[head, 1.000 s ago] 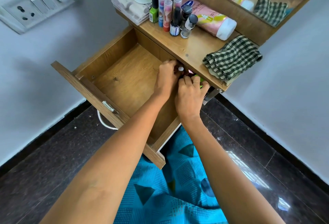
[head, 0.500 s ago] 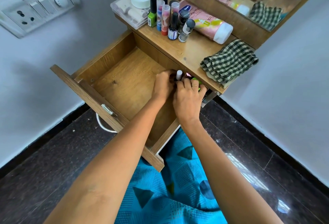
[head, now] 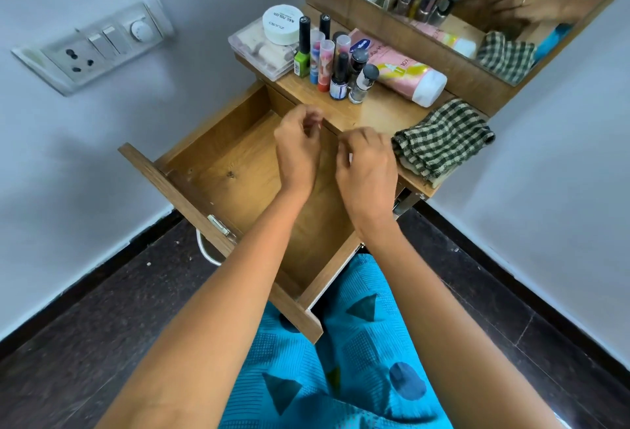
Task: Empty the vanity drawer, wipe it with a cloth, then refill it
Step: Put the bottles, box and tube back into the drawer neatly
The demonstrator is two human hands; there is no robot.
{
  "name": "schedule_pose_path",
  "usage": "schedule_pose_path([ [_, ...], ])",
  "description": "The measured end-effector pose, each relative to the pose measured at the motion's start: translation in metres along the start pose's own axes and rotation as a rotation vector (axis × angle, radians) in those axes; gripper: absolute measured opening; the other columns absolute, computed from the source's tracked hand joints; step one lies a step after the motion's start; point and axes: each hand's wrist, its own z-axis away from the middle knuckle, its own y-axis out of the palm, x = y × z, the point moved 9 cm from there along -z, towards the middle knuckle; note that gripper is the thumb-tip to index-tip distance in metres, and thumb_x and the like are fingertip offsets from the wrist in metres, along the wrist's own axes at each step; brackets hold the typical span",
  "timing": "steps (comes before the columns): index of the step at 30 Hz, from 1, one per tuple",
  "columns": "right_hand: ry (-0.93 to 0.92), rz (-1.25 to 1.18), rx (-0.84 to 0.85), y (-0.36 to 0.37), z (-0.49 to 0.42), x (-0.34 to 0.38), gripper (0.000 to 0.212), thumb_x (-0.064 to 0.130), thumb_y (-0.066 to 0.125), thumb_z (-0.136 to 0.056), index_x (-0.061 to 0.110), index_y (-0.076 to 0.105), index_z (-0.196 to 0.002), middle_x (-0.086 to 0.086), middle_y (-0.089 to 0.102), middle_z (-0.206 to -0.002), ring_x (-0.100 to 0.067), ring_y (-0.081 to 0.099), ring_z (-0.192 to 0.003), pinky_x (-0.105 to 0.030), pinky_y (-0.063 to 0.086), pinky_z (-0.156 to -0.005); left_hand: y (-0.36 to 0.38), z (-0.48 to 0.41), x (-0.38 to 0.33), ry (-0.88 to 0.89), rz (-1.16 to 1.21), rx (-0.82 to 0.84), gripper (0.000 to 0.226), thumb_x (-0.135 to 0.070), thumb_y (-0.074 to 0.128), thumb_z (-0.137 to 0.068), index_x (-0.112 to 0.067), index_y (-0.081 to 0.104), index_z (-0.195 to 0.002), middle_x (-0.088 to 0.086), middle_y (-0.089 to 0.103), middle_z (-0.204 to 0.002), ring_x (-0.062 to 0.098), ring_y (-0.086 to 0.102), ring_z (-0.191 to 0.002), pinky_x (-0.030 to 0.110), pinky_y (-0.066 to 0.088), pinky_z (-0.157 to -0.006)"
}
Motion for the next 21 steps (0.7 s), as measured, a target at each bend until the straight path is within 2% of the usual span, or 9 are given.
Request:
schedule_pose_path([
  [2, 0.007, -0.073, -0.052, -0.011, -0.025, 0.007, 0.017, 0.007, 0.054, -0.084, 0.001, 0.067, -0.093, -0.014, 0.066, -0.095, -0.031, 0.057, -0.089, -0.041, 0.048, -0.078, -0.012, -0.015, -0.022, 0.099, 0.012, -0.06, 0.021, 0.011, 0.056, -0.078, 0.0, 0.066, -0.093, 0.014, 0.067, -0.093, 0.01, 0.058, -0.082, 0.007, 0.045, -0.076],
  [5, -0.014, -0.115, -0.076, -0.014, -0.063, 0.016, 0.02, 0.01, 0.054, -0.086, 0.005, 0.067, -0.101, -0.01, 0.065, -0.102, -0.028, 0.054, -0.098, -0.035, 0.041, -0.086, -0.018, -0.039, -0.049, 0.192, -0.061, -0.07, 0.026, 0.006, 0.058, -0.08, -0.002, 0.066, -0.103, 0.012, 0.065, -0.103, 0.015, 0.061, -0.093, 0.016, 0.048, -0.085],
  [7, -0.045, -0.094, -0.082, -0.012, -0.084, 0.022, 0.021, 0.014, 0.053, -0.088, 0.007, 0.066, -0.103, -0.01, 0.064, -0.106, -0.028, 0.053, -0.1, -0.032, 0.036, -0.087, -0.014, -0.052, -0.061, 0.236, -0.126, -0.019, 0.032, 0.006, 0.054, -0.082, -0.004, 0.063, -0.111, 0.012, 0.062, -0.112, 0.018, 0.058, -0.104, 0.017, 0.043, -0.091],
  [9, -0.069, -0.051, -0.08, -0.009, -0.098, 0.026, 0.024, 0.018, 0.049, -0.091, 0.007, 0.064, -0.106, -0.01, 0.062, -0.111, -0.029, 0.051, -0.106, -0.036, 0.036, -0.088, -0.006, -0.061, -0.066, 0.275, -0.21, 0.042, 0.035, 0.003, 0.049, -0.085, -0.003, 0.059, -0.118, 0.014, 0.059, -0.121, 0.021, 0.054, -0.115, 0.02, 0.039, -0.099],
  [12, -0.076, 0.072, 0.008, 0.005, -0.107, 0.028, 0.028, 0.021, 0.041, -0.095, 0.012, 0.059, -0.115, -0.003, 0.055, -0.125, -0.026, 0.041, -0.121, -0.036, 0.027, -0.095, 0.006, -0.07, -0.066, 0.329, -0.307, 0.116, 0.038, -0.001, 0.046, -0.088, -0.006, 0.056, -0.125, 0.011, 0.055, -0.129, 0.021, 0.049, -0.122, 0.028, 0.037, -0.106],
  [17, -0.105, 0.13, -0.019, 0.009, -0.113, 0.027, 0.03, 0.021, 0.041, -0.093, 0.017, 0.06, -0.116, 0.002, 0.057, -0.124, -0.024, 0.044, -0.118, -0.033, 0.015, -0.089, 0.013, -0.076, -0.065, 0.365, -0.362, 0.15, 0.036, 0.0, 0.047, -0.088, -0.006, 0.058, -0.121, 0.008, 0.055, -0.129, 0.017, 0.049, -0.121, 0.023, 0.038, -0.103],
  [21, -0.143, 0.127, -0.112, 0.004, -0.113, 0.032, 0.024, 0.017, 0.047, -0.087, 0.012, 0.067, -0.1, -0.002, 0.066, -0.111, -0.028, 0.053, -0.107, -0.034, 0.016, -0.087, 0.01, -0.076, -0.07, 0.389, -0.352, 0.14, 0.029, -0.002, 0.048, -0.086, -0.004, 0.063, -0.11, 0.011, 0.059, -0.117, 0.017, 0.055, -0.108, 0.011, 0.037, -0.088],
])
